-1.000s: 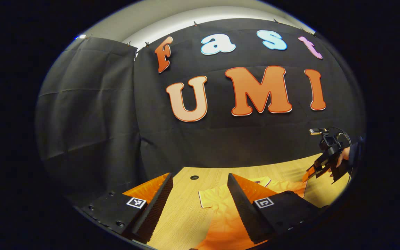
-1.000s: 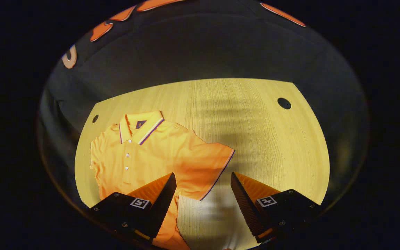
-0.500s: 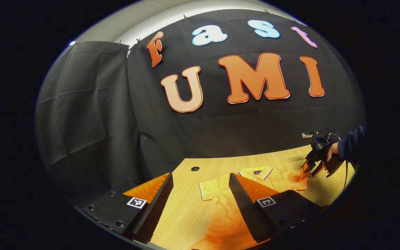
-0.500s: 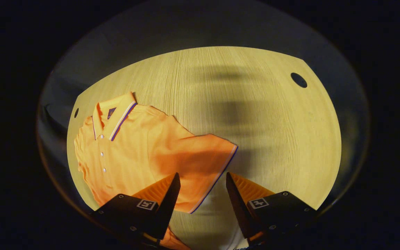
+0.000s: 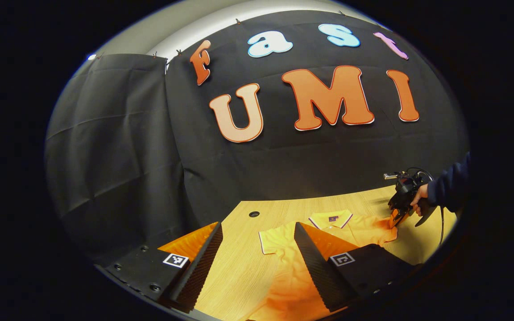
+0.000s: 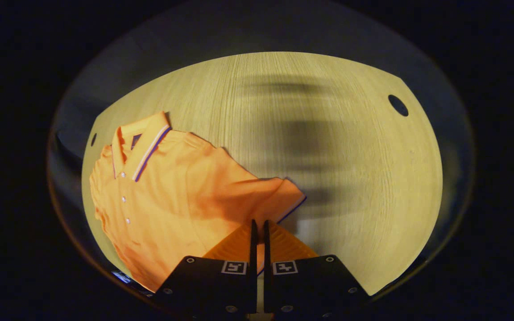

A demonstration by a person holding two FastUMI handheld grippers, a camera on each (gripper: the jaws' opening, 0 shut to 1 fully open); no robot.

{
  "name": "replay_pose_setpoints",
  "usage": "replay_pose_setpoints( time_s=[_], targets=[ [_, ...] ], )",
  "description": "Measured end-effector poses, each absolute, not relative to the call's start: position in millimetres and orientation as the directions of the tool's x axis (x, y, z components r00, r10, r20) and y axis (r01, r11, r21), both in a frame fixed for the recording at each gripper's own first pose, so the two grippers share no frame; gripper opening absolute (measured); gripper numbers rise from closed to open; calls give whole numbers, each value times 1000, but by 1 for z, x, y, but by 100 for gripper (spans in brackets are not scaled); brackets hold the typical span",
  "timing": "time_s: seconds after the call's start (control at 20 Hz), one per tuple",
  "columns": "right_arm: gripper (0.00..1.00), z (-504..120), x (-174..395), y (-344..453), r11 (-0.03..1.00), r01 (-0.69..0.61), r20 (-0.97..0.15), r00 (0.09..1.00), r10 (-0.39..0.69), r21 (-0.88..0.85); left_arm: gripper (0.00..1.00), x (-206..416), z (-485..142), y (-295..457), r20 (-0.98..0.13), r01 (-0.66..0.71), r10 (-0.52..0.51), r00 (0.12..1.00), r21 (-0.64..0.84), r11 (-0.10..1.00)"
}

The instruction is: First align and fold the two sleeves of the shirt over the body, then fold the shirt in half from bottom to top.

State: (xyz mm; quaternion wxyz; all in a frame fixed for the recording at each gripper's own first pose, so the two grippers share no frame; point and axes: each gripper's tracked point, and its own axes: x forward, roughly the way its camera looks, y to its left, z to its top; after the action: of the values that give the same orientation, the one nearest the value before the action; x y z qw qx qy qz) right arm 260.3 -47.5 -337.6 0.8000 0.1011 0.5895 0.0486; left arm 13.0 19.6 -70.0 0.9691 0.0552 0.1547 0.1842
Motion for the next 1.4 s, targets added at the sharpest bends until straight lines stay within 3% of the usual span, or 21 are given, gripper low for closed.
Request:
replay_pose_setpoints(
  time_s=[0.35, 0.65, 0.7, 0.75, 0.8, 0.85, 0.9, 1.0, 1.2, 1.4],
  targets=[
    [6, -272, 274, 18, 935, -82, -859, 373, 351, 346, 99, 7, -66, 24, -274, -358, 389, 880, 157, 920],
    [9, -241, 270, 86, 876, -165, -806, 344, 482, 453, 99, -6, -70, 35, -274, -395, 419, 865, 143, 908],
    [23, -237, 267, 96, 858, -180, -790, 334, 514, 482, 99, -6, -74, 38, -287, -398, 416, 863, 120, 909],
    [28, -232, 264, 99, 848, -197, -779, 336, 530, 492, 99, -7, -78, 41, -305, -398, 408, 861, 96, 912],
    [25, -230, 264, 98, 850, -213, -775, 349, 526, 481, 99, -7, -86, 44, -330, -403, 402, 854, 68, 913],
    [32, -229, 264, 94, 858, -222, -777, 364, 513, 463, 99, -4, -93, 48, -356, -409, 393, 848, 34, 912],
    [54, -225, 263, 92, 863, -232, -775, 380, 505, 449, 99, -2, -102, 53, -386, -421, 389, 837, -1, 907],
    [71, -207, 260, 89, 857, -245, -748, 417, 516, 454, 99, 5, -117, 60, -444, -445, 370, 816, -74, 893],
    [88, -170, 262, 80, 846, -270, -671, 518, 531, 461, 99, 36, -133, 72, -520, -432, 315, 794, -117, 894],
    [91, -143, 253, 71, 847, -268, -612, 595, 521, 459, 98, 73, -151, 74, -598, -370, 231, 767, -118, 922]
  ],
)
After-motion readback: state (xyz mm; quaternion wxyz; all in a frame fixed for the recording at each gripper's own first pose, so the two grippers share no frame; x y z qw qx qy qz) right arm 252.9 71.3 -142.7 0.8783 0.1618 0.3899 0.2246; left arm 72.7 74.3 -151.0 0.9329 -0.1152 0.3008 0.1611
